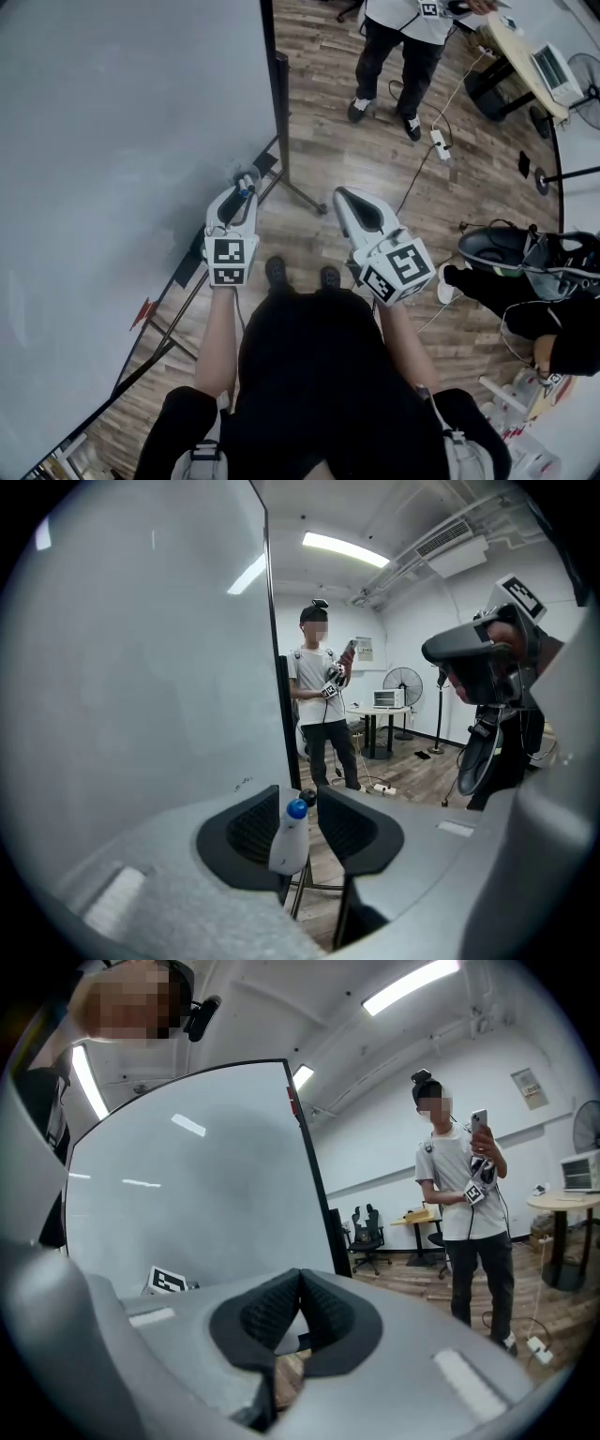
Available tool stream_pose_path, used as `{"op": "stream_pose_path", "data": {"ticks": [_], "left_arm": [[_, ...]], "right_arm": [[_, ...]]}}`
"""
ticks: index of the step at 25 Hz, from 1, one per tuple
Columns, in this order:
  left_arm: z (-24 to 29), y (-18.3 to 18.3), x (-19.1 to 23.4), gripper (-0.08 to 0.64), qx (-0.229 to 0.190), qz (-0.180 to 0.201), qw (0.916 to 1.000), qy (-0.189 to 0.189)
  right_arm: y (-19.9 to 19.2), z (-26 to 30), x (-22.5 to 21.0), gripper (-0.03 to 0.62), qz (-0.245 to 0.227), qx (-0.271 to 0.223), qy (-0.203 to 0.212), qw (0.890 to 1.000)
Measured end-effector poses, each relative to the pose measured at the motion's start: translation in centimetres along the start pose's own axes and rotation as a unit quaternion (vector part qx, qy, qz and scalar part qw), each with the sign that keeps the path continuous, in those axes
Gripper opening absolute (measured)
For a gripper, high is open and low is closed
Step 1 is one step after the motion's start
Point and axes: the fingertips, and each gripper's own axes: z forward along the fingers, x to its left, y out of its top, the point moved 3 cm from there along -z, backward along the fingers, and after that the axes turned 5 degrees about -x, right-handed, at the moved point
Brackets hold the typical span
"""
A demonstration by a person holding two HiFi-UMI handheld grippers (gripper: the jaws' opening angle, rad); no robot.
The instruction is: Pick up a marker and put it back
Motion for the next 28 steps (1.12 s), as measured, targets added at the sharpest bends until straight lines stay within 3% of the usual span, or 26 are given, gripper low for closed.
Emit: {"op": "stream_pose_path", "data": {"ticks": [16, 28], "left_arm": [[0.4, -0.8, 0.1, 0.087, 0.01, 0.022, 0.9996, -0.012], [-0.1, -0.7, 0.1, 0.081, 0.03, 0.044, 0.9984, 0.018]], "right_arm": [[-0.4, 0.6, -0.2, 0.002, 0.015, -0.001, -0.016, 1.0], [0.0, 0.0, -0.1, 0.002, 0.014, -0.001, -0.01, 1.0]]}}
